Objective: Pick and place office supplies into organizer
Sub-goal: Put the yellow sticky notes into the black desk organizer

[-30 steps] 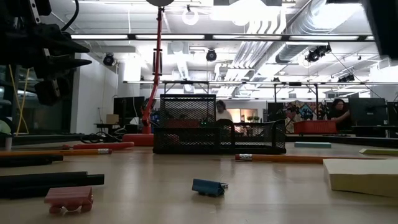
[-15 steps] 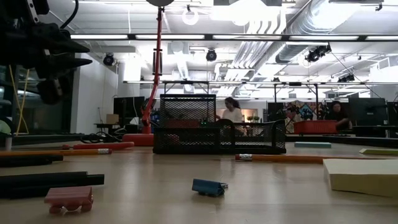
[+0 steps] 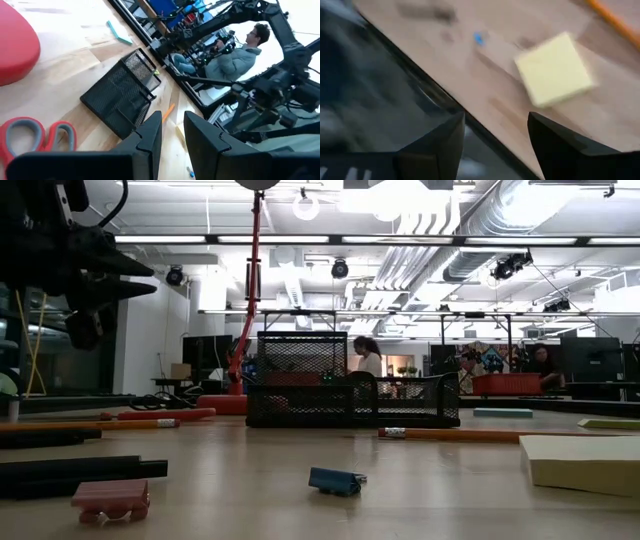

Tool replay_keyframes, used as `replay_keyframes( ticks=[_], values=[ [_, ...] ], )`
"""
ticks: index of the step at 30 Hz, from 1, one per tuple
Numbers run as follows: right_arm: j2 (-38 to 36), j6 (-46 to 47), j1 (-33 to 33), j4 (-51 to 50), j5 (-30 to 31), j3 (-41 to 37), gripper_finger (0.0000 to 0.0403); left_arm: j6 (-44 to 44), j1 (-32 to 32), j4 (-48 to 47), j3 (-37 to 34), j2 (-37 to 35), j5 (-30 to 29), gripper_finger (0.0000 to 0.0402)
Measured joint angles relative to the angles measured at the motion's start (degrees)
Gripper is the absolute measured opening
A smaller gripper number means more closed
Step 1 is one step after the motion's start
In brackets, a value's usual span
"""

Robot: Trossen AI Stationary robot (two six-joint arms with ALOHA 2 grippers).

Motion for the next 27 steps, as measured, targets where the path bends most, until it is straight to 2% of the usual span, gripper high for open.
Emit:
replay_keyframes(
  ticks=[2,5,9,10,13,17,22,25,27],
  values=[
    [-3.8,7.0,2.1,10.9,5.1,-8.9,0.0206,0.1,0.0,0.1,0.0,0.2,0.0,0.0074],
    [-7.7,15.9,4.9,21.3,12.1,-18.1,0.0206,0.4,0.0,0.1,0.0,0.2,1.7,0.0074],
    [-8.7,27.7,6.3,19.8,18.1,-22.5,0.0207,0.2,0.0,0.0,0.0,0.2,4.4,0.0074],
    [-8.6,28.6,6.3,19.3,17.6,-22.8,0.0207,0.2,0.0,0.0,0.0,0.2,4.7,0.0074],
    [-8.3,28.9,3.4,19.1,8.5,-23.3,0.0207,0.0,0.0,0.2,0.0,0.2,5.5,0.0074],
    [-7.3,29.5,0.7,18.3,11.3,-23.3,0.0206,0.0,0.0,3.9,0.0,0.2,7.3,0.0074],
    [-4.8,29.7,0.2,19.4,7.2,-23.3,0.0206,1.5,0.0,3.6,0.0,0.9,12.7,0.0074],
    [-3.3,29.8,1.3,20.3,7.2,-23.3,0.0206,-0.4,0.0,-1.0,0.0,2.8,16.7,0.0074],
    [-2.8,30.0,2.3,20.9,6.7,-23.3,0.0206,-1.3,-0.1,0.3,0.0,4.9,19.0,0.0074]
  ],
)
